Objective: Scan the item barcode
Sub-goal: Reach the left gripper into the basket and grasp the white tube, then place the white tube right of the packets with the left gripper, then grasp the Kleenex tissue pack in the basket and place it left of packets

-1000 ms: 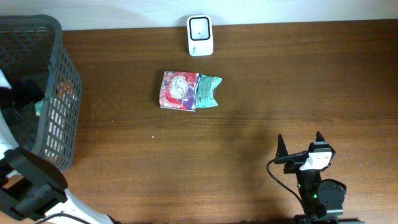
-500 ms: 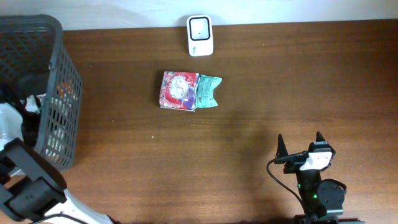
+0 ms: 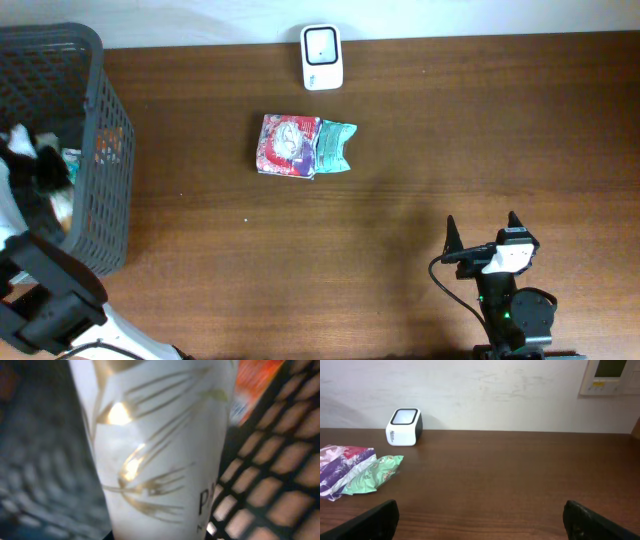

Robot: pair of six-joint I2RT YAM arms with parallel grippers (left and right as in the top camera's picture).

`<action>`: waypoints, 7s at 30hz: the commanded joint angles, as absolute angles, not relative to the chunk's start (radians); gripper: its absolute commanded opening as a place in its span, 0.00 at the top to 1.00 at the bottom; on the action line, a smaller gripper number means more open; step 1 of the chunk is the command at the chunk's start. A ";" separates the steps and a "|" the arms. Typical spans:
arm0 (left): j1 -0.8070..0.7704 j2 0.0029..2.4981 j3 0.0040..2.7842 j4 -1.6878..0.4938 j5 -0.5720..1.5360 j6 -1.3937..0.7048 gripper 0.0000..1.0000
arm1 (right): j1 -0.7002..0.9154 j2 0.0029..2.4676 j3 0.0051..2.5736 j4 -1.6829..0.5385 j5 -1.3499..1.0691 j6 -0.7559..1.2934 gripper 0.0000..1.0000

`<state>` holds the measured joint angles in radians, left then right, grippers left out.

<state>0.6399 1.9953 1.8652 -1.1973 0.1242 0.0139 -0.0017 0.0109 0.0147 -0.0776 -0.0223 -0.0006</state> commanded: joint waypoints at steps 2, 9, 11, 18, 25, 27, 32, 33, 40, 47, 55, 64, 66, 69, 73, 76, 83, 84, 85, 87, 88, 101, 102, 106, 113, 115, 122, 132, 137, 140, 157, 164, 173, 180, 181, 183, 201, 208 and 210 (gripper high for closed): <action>0.639 1.977 2.202 -1.349 0.267 -0.030 0.96 | 0.007 0.004 0.006 -0.079 -0.014 -0.003 0.01; 0.639 1.900 2.500 -1.472 0.453 -0.060 0.94 | 0.007 0.004 0.006 -0.079 -0.014 -0.003 0.01; 0.639 1.854 2.509 -1.468 0.476 -0.060 0.94 | 0.007 0.004 0.006 -0.079 -0.014 -0.003 0.01; 0.611 1.717 2.508 -1.498 0.744 -0.059 0.95 | 0.007 0.004 0.006 -0.079 -0.014 -0.003 0.01; 0.266 1.720 2.505 -1.540 0.584 -0.004 0.94 | 0.007 0.004 0.006 -0.079 -0.014 -0.003 0.01; 0.161 1.731 2.505 -1.554 0.492 -0.007 0.93 | 0.007 0.004 0.006 -0.079 -0.014 -0.003 0.01; -0.073 1.833 2.505 -1.586 0.436 -0.015 0.92 | 0.007 0.004 0.006 -0.079 -0.014 -0.003 0.01; -0.096 1.853 2.505 -1.592 0.436 -0.015 0.91 | 0.007 0.004 0.006 -0.079 -0.014 -0.003 0.01; -0.313 2.086 2.505 -1.537 0.436 -0.158 0.93 | 0.007 0.004 0.006 -0.079 -0.014 -0.003 0.01; -0.476 2.274 2.505 -1.320 0.312 -0.397 0.89 | 0.006 0.004 0.006 -0.079 -0.014 -0.003 0.01; -0.605 2.469 2.505 -1.158 0.287 -0.471 0.88 | 0.007 0.004 0.006 -0.079 -0.014 -0.003 0.01; -0.654 2.622 2.505 -1.054 0.213 -0.486 0.79 | 0.007 0.004 0.006 -0.079 -0.014 -0.003 0.01; -0.654 2.634 2.505 -1.048 0.213 -0.486 0.58 | 0.007 0.004 0.006 -0.079 -0.014 -0.003 0.02; -0.654 2.634 2.509 -1.053 0.223 -0.485 0.55 | 0.007 0.004 0.006 -0.079 -0.014 -0.003 0.01; -0.623 2.598 2.585 -1.120 0.273 -0.449 0.52 | 0.006 0.004 0.006 -0.079 -0.014 -0.003 0.01; -0.578 2.519 2.658 -1.199 0.266 -0.348 0.49 | 0.007 0.004 0.006 -0.079 -0.014 -0.003 0.01; -0.437 2.244 2.745 -1.377 0.060 -0.316 0.45 | 0.007 0.004 0.006 -0.079 -0.014 -0.003 0.01; -0.401 2.185 2.745 -1.390 0.059 -0.287 0.44 | 0.007 0.004 0.006 -0.079 -0.014 -0.003 0.01; -0.364 2.129 2.745 -1.402 0.058 -0.272 0.44 | 0.007 0.004 0.006 -0.079 -0.014 -0.003 0.01; -0.279 2.017 2.744 -1.422 0.028 -0.234 0.34 | 0.007 0.004 0.006 -0.079 -0.014 -0.003 0.01; -0.231 1.967 2.745 -1.431 -0.036 -0.229 0.27 | 0.007 0.004 0.006 -0.079 -0.014 -0.003 0.01; 0.449 1.921 2.452 -1.340 -0.340 -0.229 0.23 | 0.007 0.004 0.006 -0.079 -0.014 -0.003 0.01; 0.467 1.921 2.392 -1.303 -0.312 -0.228 0.23 | 0.007 0.004 0.006 -0.079 -0.014 -0.003 0.02; 0.505 1.921 2.077 -1.059 -0.181 -0.128 0.27 | 0.007 0.004 0.006 -0.079 -0.014 -0.003 0.01; 0.505 2.040 1.833 -0.854 -0.022 0.198 0.18 | 0.007 0.004 0.006 -0.079 -0.014 -0.003 0.01; 0.509 2.096 1.833 -0.850 -0.034 0.227 0.18 | 0.007 0.004 0.006 -0.079 -0.014 -0.003 0.01; 0.542 2.196 1.833 -0.838 -0.086 0.268 0.24 | 0.007 0.004 0.006 -0.079 -0.014 -0.003 0.01; 0.567 2.259 1.832 -0.876 -0.063 0.267 0.36 | 0.007 0.004 0.006 -0.079 -0.014 -0.003 0.01; 0.567 2.288 1.832 -0.887 -0.040 0.266 0.70 | 0.007 0.004 0.006 -0.079 -0.014 -0.003 0.01; 0.567 2.261 1.838 -0.895 -0.040 0.236 0.84 | 0.007 0.004 0.006 -0.079 -0.014 -0.003 0.01; 0.527 1.557 1.907 -0.843 0.705 -0.381 1.00 | 0.007 0.004 0.006 -0.079 -0.014 -0.003 0.01; 0.182 1.591 1.895 -1.024 0.585 -0.381 1.00 | 0.007 0.004 0.006 -0.079 -0.014 -0.003 0.01; -0.202 1.781 1.895 -1.063 0.076 -0.339 0.94 | 0.007 0.004 0.006 -0.079 -0.014 -0.003 0.01; -0.223 1.943 1.893 -1.103 -0.081 -0.344 0.89 | 0.007 0.004 0.006 -0.079 -0.014 -0.003 0.01; -0.223 1.972 1.893 -1.113 -0.081 -0.344 0.88 | 0.007 0.004 0.006 -0.079 -0.014 -0.003 0.01; -0.223 2.042 1.892 -1.137 -0.081 -0.344 0.87 | 0.007 0.004 0.006 -0.079 -0.014 -0.003 0.01; -0.220 2.277 1.892 -1.146 -0.147 -0.351 0.32 | 0.007 0.004 0.006 -0.079 -0.014 -0.003 0.01; -0.213 2.273 2.327 -1.436 -0.147 -0.350 0.28 | 0.007 0.004 0.006 -0.079 -0.014 -0.003 0.01; -0.213 2.273 2.565 -1.530 -0.147 -0.350 0.23 | 0.007 0.004 0.006 -0.079 -0.014 -0.003 0.01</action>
<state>-0.2203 2.2864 2.2913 -1.4563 -0.1482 -0.3565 -0.0017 0.0105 0.0147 -0.0780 -0.0227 -0.0010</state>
